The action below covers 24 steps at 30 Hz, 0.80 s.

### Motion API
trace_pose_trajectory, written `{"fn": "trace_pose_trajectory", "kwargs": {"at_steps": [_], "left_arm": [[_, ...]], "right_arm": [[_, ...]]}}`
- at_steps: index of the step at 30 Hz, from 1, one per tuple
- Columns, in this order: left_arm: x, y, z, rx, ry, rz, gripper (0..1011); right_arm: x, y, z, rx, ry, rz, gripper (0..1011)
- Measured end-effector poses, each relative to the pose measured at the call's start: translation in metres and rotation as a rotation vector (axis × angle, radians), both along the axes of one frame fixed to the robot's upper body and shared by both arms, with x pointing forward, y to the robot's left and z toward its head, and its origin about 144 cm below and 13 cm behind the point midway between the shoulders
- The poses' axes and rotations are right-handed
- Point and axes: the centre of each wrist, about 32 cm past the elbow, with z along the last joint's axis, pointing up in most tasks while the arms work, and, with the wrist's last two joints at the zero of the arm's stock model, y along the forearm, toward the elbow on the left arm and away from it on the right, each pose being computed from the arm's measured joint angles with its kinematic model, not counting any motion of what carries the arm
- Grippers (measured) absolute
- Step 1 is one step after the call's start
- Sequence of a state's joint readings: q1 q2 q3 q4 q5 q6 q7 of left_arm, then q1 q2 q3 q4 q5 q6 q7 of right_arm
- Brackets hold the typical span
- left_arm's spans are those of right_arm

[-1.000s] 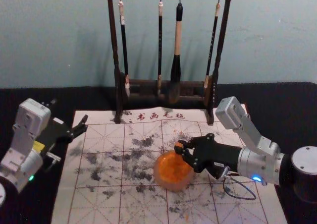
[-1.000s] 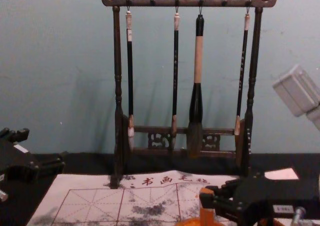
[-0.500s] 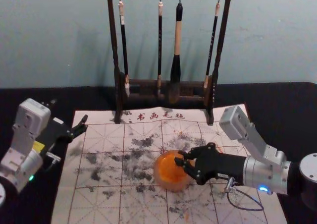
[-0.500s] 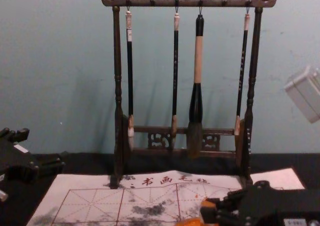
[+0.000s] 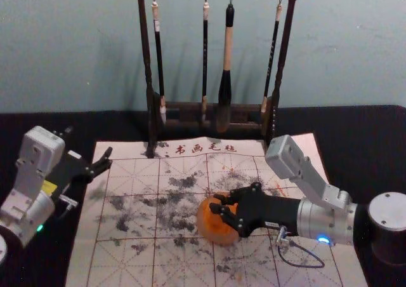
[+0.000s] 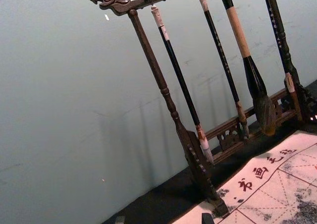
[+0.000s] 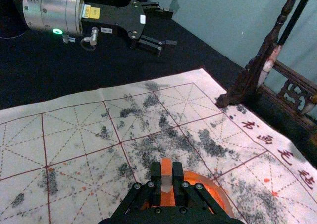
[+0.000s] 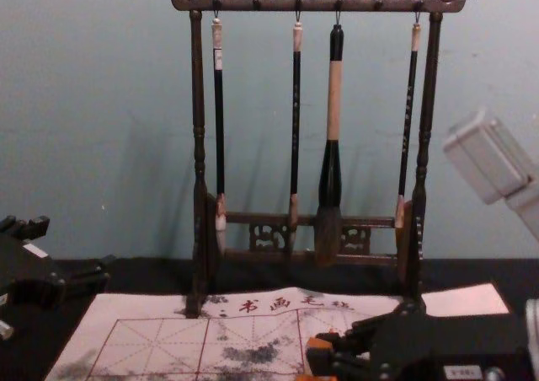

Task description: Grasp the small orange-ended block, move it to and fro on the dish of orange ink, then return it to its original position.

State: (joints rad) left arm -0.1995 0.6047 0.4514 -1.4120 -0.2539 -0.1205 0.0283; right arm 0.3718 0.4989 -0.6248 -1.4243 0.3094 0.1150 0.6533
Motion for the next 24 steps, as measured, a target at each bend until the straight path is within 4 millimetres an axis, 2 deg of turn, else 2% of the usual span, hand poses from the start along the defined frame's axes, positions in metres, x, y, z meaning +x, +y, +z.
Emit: {"fn": "trace_pose_trajectory", "kwargs": {"at_steps": [13, 24], "left_arm": [[0.000, 0.000, 0.000, 0.000, 0.000, 0.000, 1001], [0.000, 0.000, 0.000, 0.000, 0.000, 0.000, 1001]], "right_arm": [[0.014, 0.005, -0.003, -0.015, -0.004, -0.018, 92], [0.022, -0.003, -0.002, -0.018, -0.016, -0.063, 92]]}}
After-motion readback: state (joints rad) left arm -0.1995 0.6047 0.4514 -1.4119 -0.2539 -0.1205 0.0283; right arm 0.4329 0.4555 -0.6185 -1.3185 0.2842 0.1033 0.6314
